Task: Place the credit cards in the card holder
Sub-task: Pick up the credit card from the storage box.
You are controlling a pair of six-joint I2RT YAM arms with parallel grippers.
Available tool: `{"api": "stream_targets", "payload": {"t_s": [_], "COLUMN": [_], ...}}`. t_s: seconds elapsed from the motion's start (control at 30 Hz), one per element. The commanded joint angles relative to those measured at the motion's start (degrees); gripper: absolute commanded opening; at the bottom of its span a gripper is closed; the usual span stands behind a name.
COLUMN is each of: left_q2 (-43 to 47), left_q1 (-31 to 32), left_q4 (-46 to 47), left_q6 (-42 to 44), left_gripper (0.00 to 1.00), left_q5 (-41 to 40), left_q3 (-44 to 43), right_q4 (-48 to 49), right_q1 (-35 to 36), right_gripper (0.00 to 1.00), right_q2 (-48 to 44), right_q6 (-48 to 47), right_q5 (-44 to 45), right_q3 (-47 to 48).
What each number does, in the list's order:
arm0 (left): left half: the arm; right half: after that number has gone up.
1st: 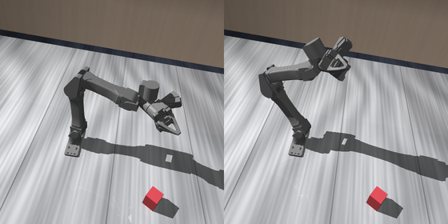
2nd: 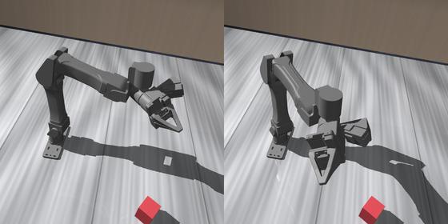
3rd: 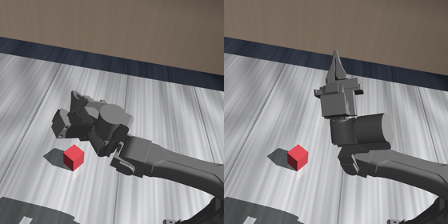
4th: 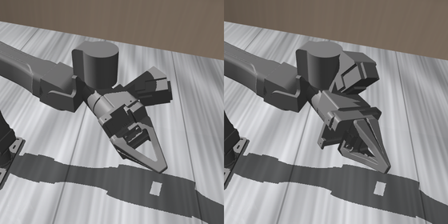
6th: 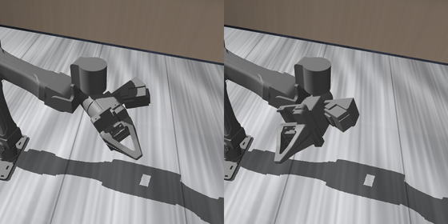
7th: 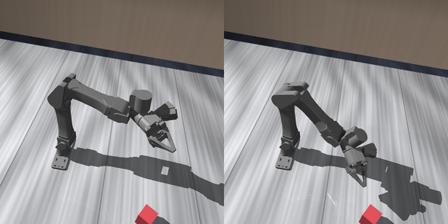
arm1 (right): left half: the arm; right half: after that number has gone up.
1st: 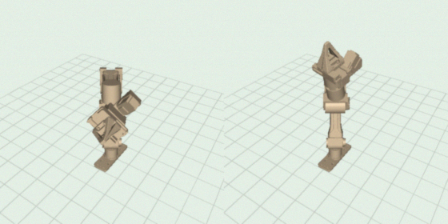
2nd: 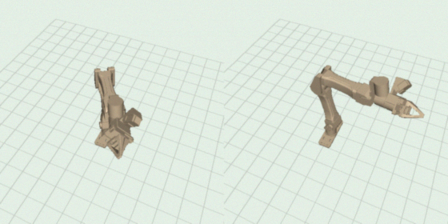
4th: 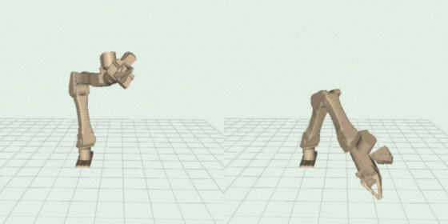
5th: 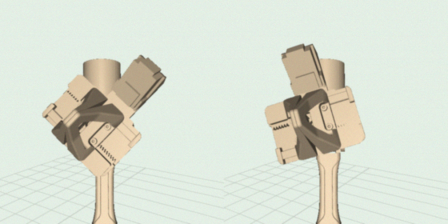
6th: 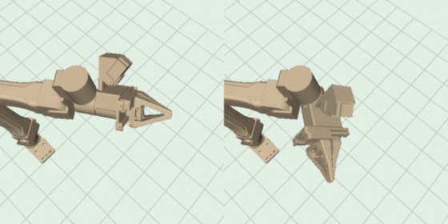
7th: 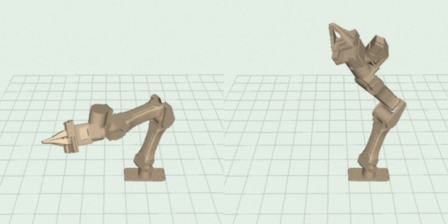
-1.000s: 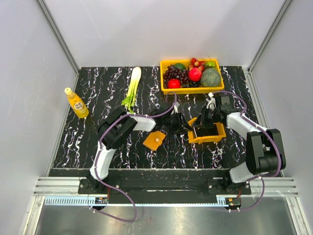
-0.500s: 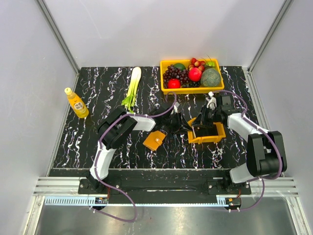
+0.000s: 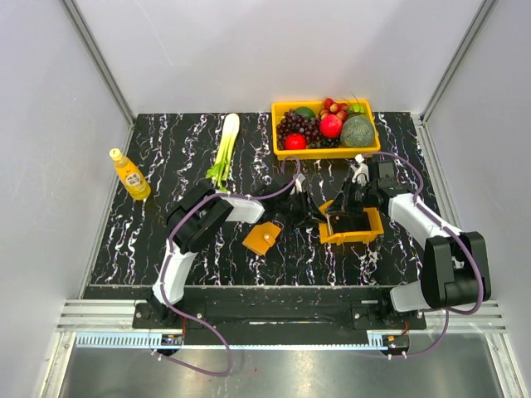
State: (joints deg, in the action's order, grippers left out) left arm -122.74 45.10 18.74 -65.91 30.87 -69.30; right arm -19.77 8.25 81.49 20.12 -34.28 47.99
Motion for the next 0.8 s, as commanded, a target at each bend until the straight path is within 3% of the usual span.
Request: {"api": "stream_targets", "payload": {"t_s": [0.0, 0.17, 0.43, 0.77], "left_q2": [0.9, 0.8, 0.8, 0.7], "left_q1": [1.1, 1.0, 1.1, 1.1], "left_q4": [1.8, 2.2, 2.2, 1.7], "left_q6": [0.8, 0.7, 0.8, 1.0], "left_gripper": [0.33, 0.33, 0.33, 0.33], "left_q5": [-1.2, -1.1, -0.9, -0.5], "left_q3": [0.7, 0.8, 0.2, -0.1], "right_q4": [-5.8, -7.5, -5.6, -2.8], "right_q1": [1.7, 1.7, 1.6, 1.8], "right_gripper": [0.0, 0.02, 0.12, 0.06], "right_q2": [-3.7, -3.8, -1.3, -0.5], "right_q6": [0.2, -0.5, -0.6, 0.8], "right_q5": [3.6, 3.6, -3.7, -6.2], "right_q3": [1.8, 3.7, 3.2, 2.1]}}
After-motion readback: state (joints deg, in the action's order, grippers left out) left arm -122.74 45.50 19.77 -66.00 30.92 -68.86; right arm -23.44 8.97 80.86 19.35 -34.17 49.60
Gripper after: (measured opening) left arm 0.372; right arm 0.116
